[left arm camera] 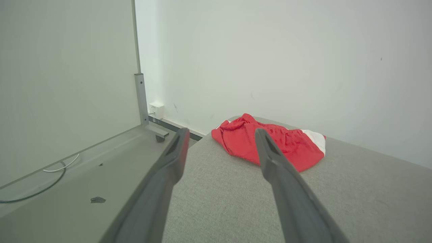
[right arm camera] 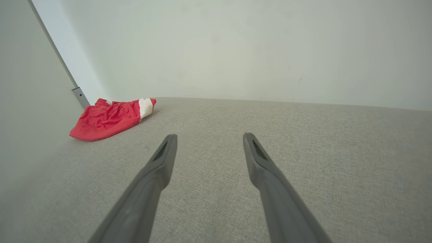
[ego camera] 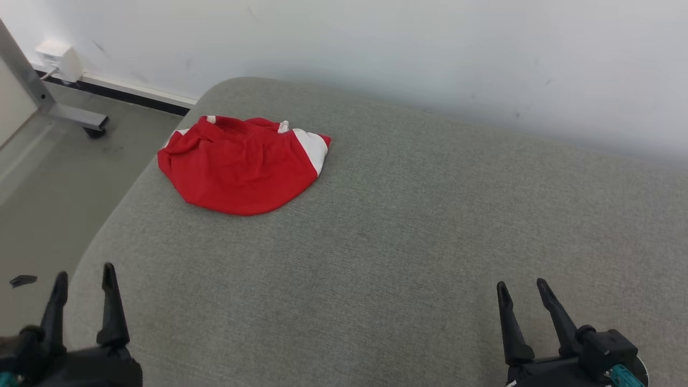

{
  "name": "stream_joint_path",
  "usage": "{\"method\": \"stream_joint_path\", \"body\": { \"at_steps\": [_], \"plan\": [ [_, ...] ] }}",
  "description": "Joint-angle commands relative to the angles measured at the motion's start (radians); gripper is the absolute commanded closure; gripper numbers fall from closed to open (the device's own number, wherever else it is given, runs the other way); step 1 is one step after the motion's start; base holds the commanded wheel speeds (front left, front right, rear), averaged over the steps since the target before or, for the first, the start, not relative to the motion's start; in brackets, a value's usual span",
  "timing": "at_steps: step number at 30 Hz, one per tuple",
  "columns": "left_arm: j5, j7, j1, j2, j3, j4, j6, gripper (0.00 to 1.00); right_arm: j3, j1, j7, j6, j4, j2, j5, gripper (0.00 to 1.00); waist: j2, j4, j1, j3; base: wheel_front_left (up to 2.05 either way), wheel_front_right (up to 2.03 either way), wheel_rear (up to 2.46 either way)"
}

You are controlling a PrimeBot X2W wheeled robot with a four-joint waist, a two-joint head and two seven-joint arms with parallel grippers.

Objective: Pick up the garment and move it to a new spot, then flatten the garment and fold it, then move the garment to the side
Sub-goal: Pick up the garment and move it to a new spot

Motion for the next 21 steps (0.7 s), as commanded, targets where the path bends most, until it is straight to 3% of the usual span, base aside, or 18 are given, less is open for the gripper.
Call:
{"method": "stream_joint_path", "body": {
  "at_steps": [1,14,21],
  "plan": [
    [-0.006,0.0,-0.032,0.013,0.002,0.008,-0.003,0.0,-0.003,-0.012,-0.004,-0.003,-0.005,-0.004,-0.009,0.0,0.0,-0.036,0.0,0.032,0.0,0.0,0.0],
    [-0.108,0.054,-0.48,0.179,0.023,0.083,-0.013,0.0,-0.088,-0.099,0.002,-0.003,-0.093,-0.025,-0.065,0.0,0.0,-0.285,0.0,0.286,0.0,0.0,0.0],
    [-0.14,0.114,-0.717,0.28,0.023,0.234,-0.014,0.0,-0.157,-0.101,0.001,-0.003,-0.181,-0.006,-0.088,0.0,0.0,-0.376,0.0,0.412,0.0,0.0,0.0]
  ]
}}
